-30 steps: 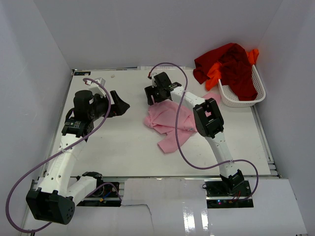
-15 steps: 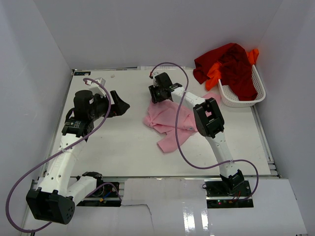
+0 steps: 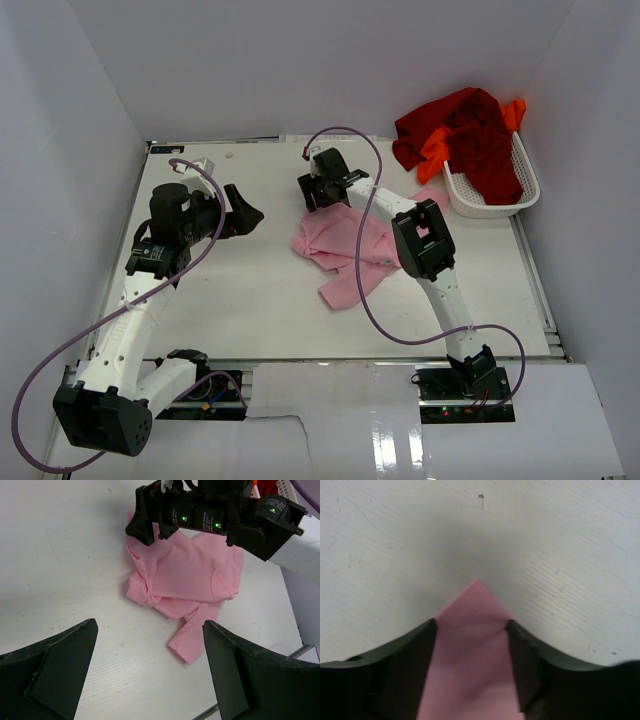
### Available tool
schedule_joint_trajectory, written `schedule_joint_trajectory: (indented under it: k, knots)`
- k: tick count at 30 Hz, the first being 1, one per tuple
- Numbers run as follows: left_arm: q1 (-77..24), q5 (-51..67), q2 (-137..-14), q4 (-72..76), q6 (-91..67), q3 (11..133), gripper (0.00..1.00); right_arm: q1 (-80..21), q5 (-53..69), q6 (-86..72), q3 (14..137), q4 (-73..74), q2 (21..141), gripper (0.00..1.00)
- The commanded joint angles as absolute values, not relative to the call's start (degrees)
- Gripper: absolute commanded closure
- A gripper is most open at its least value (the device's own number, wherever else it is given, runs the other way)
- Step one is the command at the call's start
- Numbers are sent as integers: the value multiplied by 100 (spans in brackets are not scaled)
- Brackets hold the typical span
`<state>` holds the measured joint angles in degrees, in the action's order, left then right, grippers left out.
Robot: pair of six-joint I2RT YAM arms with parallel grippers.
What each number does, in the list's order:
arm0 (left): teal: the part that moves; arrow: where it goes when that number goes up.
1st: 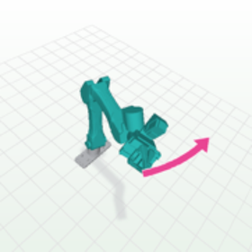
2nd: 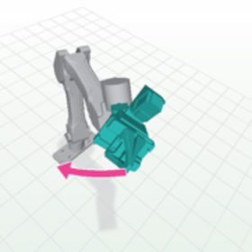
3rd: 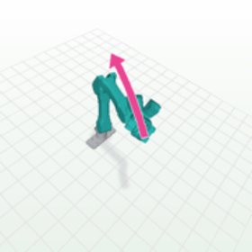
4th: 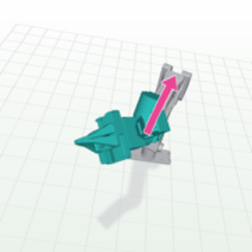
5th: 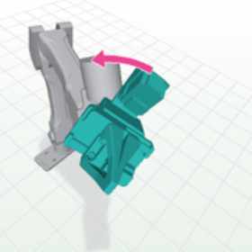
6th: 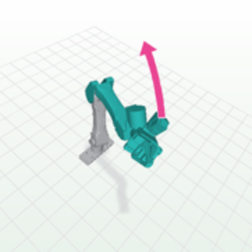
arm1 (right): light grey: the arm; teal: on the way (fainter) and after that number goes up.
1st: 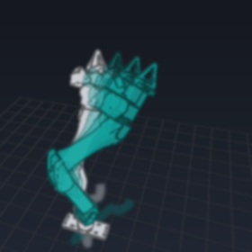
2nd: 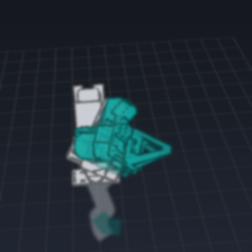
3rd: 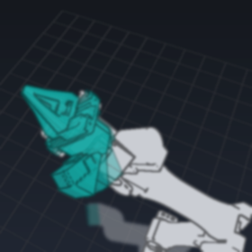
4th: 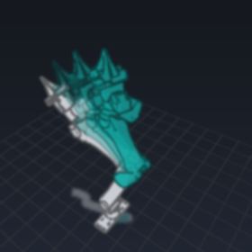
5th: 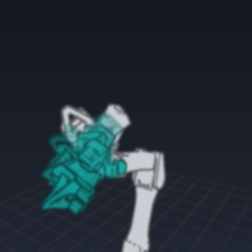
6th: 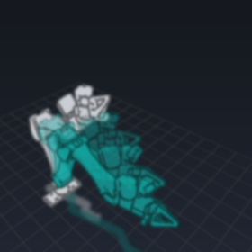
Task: Fold and stack the t-shirts
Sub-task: Flatten out the tshirt
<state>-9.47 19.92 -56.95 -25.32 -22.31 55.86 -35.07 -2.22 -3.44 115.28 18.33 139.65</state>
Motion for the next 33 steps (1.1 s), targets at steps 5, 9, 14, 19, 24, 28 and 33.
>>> schedule_joint_trajectory:
  k: [5, 9, 14, 19, 24, 28, 33]
  knots:
    - [-932, 1969, -5581, -2566, -2197, 5625, 3, -3454, -88, -448, 11285, 2276, 14080, 20]
    - [-923, 1951, -5555, -2593, -2189, 5616, 3, -3550, -622, -405, 11512, 2503, 14246, 23]
    - [-932, 1942, -5555, -2593, -2197, 5599, 3, -3709, -1177, -193, 11742, 2804, 14598, 27]
    - [-923, 1925, -5546, -2593, -2197, 5563, 3, -3718, -1195, -202, 11540, 2733, 14590, 60]
    - [-932, 1916, -5528, -2593, -2197, 5572, 3, -3718, -1116, -255, 11549, 2751, 14511, 92]
    - [-923, 1925, -5528, -2593, -2197, 5572, 3, -3718, -1125, -290, 11479, 2707, 14196, 92]
    - [-932, 1960, -5581, -2558, -2215, 5599, 3, -3700, -1291, -281, 11417, 2742, 13502, 92]
